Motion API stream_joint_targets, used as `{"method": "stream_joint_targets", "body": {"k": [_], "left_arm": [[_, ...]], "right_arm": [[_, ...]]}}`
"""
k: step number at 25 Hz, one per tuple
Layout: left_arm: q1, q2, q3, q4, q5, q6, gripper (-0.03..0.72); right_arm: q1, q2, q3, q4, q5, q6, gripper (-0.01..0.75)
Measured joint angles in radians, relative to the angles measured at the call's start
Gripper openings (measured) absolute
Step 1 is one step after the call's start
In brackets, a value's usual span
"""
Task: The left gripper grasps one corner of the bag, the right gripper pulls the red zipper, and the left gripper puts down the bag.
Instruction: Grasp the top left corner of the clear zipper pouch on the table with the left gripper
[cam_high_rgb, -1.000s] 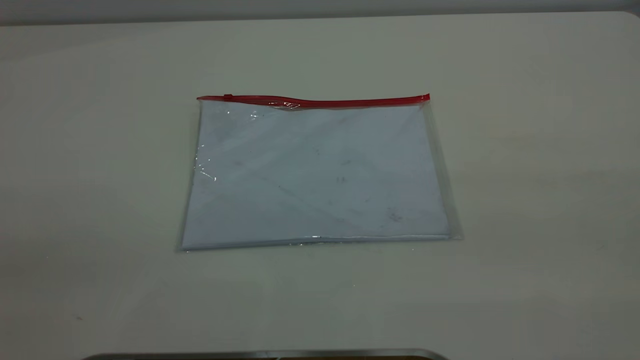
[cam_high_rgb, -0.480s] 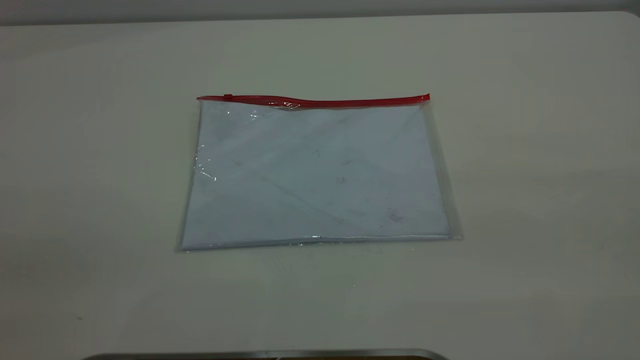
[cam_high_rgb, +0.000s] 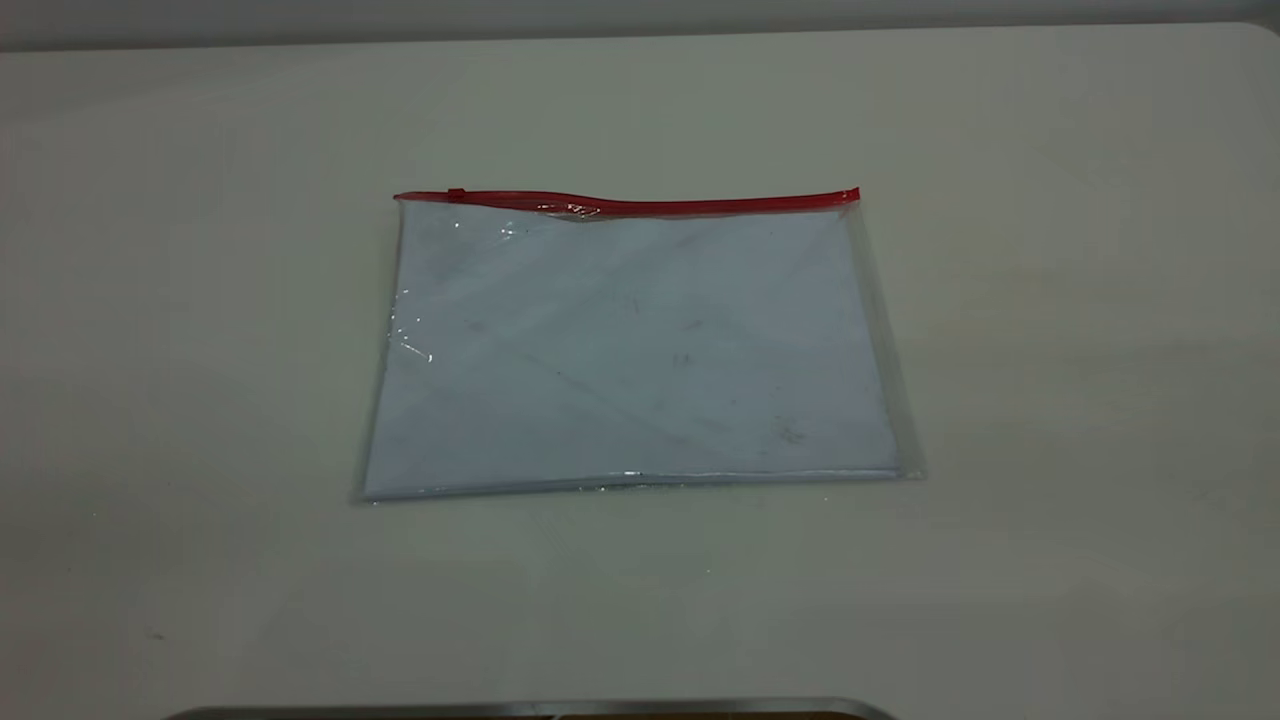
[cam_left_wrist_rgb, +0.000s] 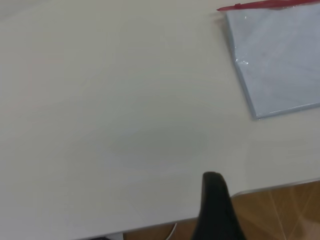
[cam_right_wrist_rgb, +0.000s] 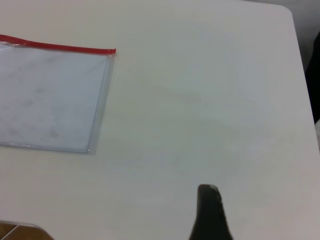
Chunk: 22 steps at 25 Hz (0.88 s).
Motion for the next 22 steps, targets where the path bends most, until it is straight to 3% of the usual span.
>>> {"method": "stream_joint_targets", "body": {"k": [14, 22], "left_arm": [[0.000, 0.029, -0.021, 0.001, -0.015, -0.040, 0.587], [0.000, 0.480, -0.210, 0.000, -0.171, -0.114, 0.587]], "right_arm": [[0.000, 0.000, -0.001, 0.002, -0.001, 0.002, 0.578], [0.000, 0.207, -0.151, 0.004, -0.009, 0.009, 0.578]]}}
